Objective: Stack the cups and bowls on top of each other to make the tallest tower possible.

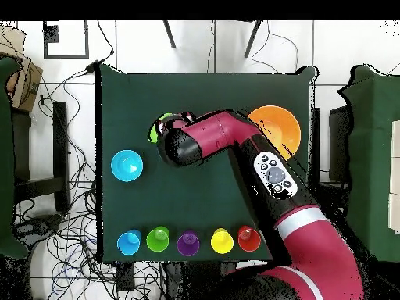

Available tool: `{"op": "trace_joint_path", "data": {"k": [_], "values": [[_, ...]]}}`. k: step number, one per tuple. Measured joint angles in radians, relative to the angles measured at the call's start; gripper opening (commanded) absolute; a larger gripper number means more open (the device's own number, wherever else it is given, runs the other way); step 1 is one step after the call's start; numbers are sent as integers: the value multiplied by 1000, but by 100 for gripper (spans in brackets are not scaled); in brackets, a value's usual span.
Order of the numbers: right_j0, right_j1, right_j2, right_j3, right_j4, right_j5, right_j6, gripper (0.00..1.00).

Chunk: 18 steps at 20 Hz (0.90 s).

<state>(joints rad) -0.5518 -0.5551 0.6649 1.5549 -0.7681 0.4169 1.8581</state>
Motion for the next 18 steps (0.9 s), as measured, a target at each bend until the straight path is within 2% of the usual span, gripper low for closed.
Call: {"op": "trace_joint_path", "data": {"k": [5, 8, 11, 12, 15, 18], "values": [[20, -7, -9, -1, -91, -69, 0, 0], [67, -19, -58, -4, -156, -180, 0, 0], [118, -26, -110, -5, -191, -315, 0, 0], [148, -27, -141, -8, -192, -393, 0, 0], [213, -22, -223, -17, -160, -533, 0, 0], [258, -15, -281, -21, -126, -644, 0, 0]]}}
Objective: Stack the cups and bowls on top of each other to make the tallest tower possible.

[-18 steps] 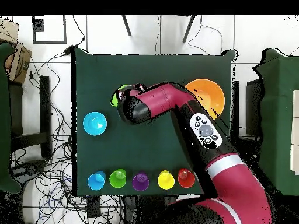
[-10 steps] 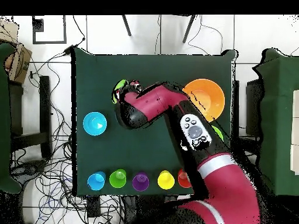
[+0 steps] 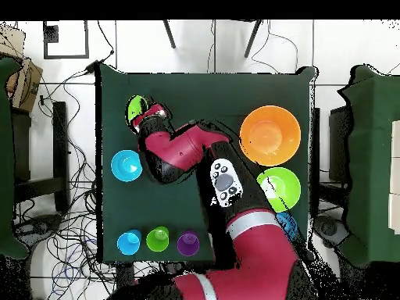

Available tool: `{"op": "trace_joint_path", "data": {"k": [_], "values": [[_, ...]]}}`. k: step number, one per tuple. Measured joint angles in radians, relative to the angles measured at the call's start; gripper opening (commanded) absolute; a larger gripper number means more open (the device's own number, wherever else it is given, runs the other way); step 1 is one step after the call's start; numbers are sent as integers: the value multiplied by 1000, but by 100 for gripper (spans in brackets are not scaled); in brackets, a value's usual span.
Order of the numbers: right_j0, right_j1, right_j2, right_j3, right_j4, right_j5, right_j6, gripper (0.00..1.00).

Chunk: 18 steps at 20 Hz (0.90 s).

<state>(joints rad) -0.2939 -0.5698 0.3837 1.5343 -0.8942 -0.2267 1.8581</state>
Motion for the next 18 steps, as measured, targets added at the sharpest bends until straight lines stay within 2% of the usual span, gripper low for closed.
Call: {"op": "trace_joint_path", "data": {"k": [1, 3, 6, 8, 9, 10, 11, 13, 15, 16, 17, 18], "values": [[0, 4, 0, 2, 14, -19, 0, 0], [-41, 24, 42, 3, 47, 6, 0, 0], [-141, 78, 132, 2, 85, 92, 0, 0], [-255, 152, 229, 0, 96, 182, 0, 0], [-338, 214, 295, -1, 93, 238, 0, 0], [-362, 234, 314, -1, 93, 253, -1, 0], [-448, 309, 380, -2, 85, 303, -8, 0], [-566, 426, 462, -3, 79, 361, -30, 0], [-639, 506, 508, -4, 78, 394, -55, 0], [-694, 572, 542, -5, 78, 415, -80, 0], [-768, 672, 592, -5, 79, 431, -133, 0], [-791, 706, 611, -5, 78, 436, -156, 0]]}}
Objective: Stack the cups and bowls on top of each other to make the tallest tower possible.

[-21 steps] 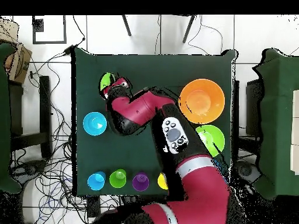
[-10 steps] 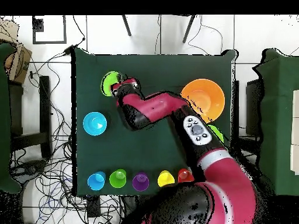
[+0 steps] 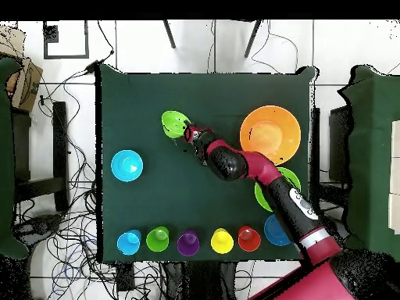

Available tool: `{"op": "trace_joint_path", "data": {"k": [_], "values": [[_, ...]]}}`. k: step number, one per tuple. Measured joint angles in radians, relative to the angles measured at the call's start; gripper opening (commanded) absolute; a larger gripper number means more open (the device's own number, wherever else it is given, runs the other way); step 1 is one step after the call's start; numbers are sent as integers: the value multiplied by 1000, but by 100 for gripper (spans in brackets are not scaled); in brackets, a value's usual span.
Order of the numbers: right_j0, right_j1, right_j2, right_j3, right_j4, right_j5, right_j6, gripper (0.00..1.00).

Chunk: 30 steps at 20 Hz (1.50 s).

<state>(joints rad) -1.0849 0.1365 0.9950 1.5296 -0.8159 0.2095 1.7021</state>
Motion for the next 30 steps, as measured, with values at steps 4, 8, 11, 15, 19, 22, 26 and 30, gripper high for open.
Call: {"op": "trace_joint_path", "data": {"k": [4, 8, 11, 15, 19, 22, 26, 30], "values": [[-50, 117, 62, -1, 0, 2, -108, 0], [-5, 150, 77, 0, -20, -6, -186, 0], [88, 81, 40, 7, -53, -49, -179, 0], [315, -147, -62, 38, -78, -182, -132, 0], [428, -289, -103, 68, -79, -211, -114, 0], [451, -345, -115, 82, -79, -211, -114, 0], [466, -421, -146, 96, -69, -211, -113, 0], [502, -516, -238, 109, -6, -214, -92, 0]]}}
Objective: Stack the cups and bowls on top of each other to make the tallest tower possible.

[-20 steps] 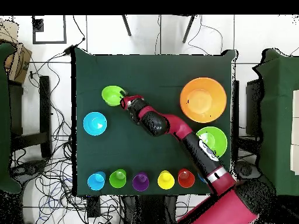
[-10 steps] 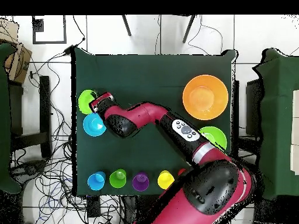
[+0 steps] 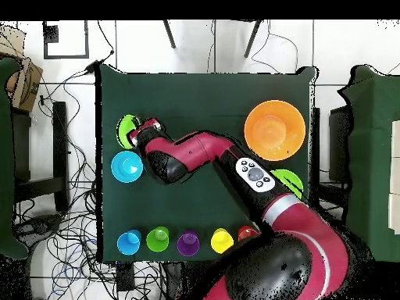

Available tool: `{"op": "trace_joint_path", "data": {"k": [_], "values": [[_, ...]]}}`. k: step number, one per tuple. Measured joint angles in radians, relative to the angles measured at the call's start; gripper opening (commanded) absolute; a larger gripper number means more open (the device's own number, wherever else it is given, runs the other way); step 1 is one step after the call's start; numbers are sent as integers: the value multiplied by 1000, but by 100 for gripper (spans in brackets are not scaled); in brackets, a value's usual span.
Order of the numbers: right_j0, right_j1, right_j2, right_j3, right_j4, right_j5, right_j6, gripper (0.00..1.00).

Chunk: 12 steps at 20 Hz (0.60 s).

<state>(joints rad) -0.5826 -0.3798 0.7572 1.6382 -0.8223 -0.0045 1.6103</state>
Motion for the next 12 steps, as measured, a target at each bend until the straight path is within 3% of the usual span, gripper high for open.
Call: {"op": "trace_joint_path", "data": {"k": [6, 12], "values": [[19, -121, -86, 37, 119, 1, 77, 0], [14, -164, -109, 60, 174, -8, 121, 0]]}}
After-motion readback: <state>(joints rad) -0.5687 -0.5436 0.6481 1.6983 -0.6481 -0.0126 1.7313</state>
